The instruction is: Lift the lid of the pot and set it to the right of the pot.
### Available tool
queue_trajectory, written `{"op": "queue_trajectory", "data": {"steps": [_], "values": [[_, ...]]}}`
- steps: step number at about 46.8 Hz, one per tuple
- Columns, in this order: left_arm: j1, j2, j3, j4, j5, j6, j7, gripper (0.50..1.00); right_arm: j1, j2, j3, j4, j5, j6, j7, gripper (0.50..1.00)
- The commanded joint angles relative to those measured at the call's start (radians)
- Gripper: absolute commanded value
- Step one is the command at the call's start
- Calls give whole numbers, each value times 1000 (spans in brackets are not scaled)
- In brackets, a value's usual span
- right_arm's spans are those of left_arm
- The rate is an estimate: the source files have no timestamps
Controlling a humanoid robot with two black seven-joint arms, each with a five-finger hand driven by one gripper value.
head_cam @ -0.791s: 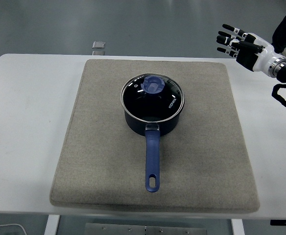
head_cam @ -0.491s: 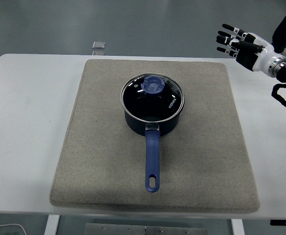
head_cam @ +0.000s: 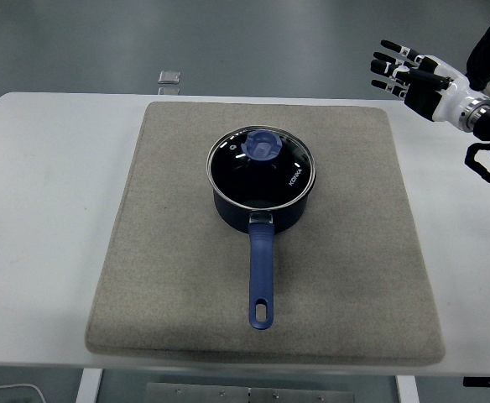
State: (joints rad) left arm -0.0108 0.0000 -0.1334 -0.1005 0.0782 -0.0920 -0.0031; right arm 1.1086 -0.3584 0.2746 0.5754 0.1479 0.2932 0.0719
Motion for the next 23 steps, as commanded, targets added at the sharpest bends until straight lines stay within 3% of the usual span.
{"op": "queue_trajectory", "data": {"steps": [1, 23], "values": [[0, 0, 0, 1, 0, 0, 0, 1000, 0, 1, -2, 0, -7, 0, 0, 921], [0, 0, 0, 1, 0, 0, 0, 1000, 8, -2, -5, 0, -11, 1, 0, 921]]}}
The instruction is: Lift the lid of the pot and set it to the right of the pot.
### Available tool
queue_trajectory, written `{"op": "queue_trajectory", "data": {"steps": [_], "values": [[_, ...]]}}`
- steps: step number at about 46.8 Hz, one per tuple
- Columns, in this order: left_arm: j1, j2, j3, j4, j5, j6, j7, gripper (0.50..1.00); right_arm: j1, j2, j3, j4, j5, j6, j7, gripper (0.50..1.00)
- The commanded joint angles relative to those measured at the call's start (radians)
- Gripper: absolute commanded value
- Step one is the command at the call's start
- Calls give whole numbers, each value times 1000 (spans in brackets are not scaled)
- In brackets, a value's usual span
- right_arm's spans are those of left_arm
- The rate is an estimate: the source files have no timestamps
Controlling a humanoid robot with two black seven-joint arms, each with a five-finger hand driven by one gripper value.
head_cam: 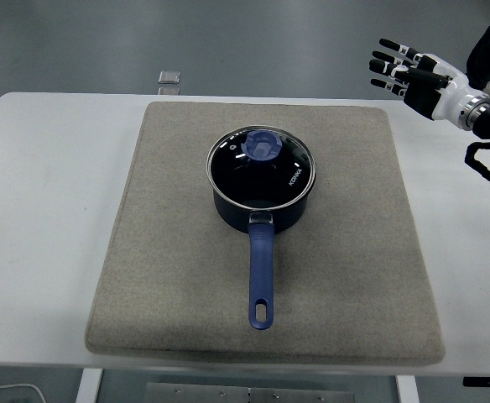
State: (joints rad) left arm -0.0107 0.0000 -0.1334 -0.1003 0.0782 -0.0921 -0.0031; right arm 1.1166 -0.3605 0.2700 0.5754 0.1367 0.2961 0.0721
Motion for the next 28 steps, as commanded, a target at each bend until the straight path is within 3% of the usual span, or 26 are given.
{"op": "queue_trajectory", "data": {"steps": [1, 28], "values": [[0, 0, 0, 1, 0, 0, 0, 1000, 0, 0, -2, 0, 0, -2, 0, 921], [0, 0, 0, -1, 0, 0, 0, 1000, 49, 0, -2, 4, -98, 1, 5, 921]]}}
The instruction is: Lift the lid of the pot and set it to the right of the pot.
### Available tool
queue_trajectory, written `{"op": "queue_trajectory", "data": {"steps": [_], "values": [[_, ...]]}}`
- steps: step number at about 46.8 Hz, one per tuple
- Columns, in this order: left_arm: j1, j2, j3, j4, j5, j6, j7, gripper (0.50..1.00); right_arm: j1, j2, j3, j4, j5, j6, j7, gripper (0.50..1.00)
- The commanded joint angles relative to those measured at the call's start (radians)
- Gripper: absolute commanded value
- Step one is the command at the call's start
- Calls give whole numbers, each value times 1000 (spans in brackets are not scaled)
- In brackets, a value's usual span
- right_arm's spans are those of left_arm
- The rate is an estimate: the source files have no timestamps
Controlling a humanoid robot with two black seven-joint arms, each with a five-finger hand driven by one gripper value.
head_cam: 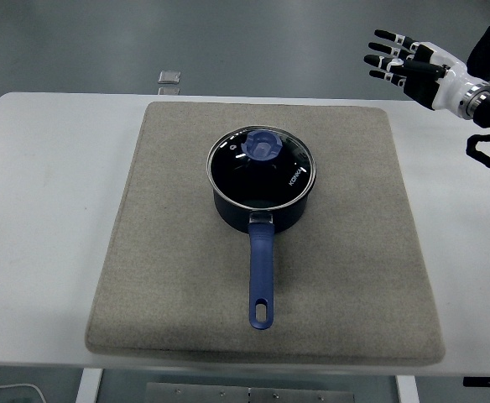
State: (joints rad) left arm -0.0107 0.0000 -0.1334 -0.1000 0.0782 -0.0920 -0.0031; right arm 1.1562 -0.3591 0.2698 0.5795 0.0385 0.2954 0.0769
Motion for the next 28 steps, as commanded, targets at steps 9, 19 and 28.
{"op": "queue_trajectory", "data": {"steps": [9, 19, 28], "values": [[0, 0, 0, -1, 0, 0, 0, 1000, 39, -3, -9, 0, -29, 5, 0, 919], [0, 0, 0, 0, 0, 0, 0, 1000, 62, -4, -1, 3, -167, 10, 14, 919], [0, 0, 0, 0, 0, 0, 0, 1000, 83, -21, 0, 37, -229, 11, 15, 919]]}}
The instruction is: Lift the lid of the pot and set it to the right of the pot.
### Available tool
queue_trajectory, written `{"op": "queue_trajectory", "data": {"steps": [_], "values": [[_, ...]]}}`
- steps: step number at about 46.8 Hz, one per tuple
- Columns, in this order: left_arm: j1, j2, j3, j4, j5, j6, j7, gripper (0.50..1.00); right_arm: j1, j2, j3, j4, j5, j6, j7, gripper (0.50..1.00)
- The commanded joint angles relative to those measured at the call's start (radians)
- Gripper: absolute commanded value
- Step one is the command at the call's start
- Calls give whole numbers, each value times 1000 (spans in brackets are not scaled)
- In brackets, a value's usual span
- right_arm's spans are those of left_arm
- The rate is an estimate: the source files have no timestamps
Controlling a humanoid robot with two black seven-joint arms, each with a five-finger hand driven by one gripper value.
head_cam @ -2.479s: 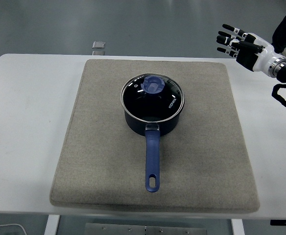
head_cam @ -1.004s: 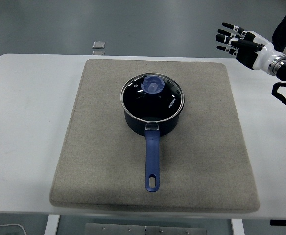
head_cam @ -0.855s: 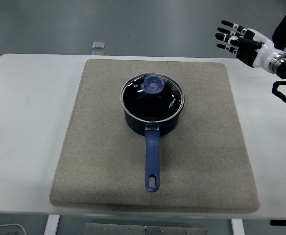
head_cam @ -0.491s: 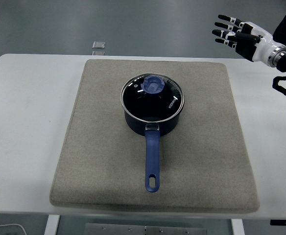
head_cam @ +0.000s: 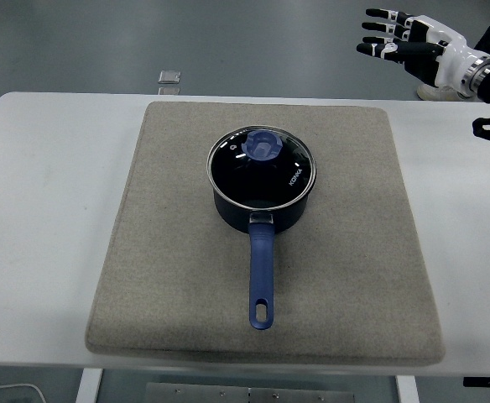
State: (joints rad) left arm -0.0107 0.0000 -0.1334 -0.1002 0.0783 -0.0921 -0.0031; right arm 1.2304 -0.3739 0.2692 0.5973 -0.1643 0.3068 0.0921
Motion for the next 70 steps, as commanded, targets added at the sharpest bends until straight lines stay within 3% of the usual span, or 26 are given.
{"op": "queue_trajectory", "data": {"steps": [1, 15, 33, 47, 55, 70], "values": [[0, 0, 0, 0, 0, 0, 0, 1000, 12, -6, 1, 29, -38, 0, 0, 919], [0, 0, 0, 0, 0, 0, 0, 1000, 60, -28, 1, 93, -208, 2, 0, 919], [0, 0, 0, 0, 0, 0, 0, 1000, 112, -99, 1, 249, -438, 58, 0, 919], [0, 0, 0, 0, 0, 0, 0, 1000, 162, -73, -24, 296, -616, 103, 0, 919], [0, 0, 0, 0, 0, 0, 0, 1000, 224, -59, -119, 305, -652, 132, 0, 919], [0, 0, 0, 0, 0, 0, 0, 1000, 274, 23, -220, 341, -733, 134, 2, 919]]}}
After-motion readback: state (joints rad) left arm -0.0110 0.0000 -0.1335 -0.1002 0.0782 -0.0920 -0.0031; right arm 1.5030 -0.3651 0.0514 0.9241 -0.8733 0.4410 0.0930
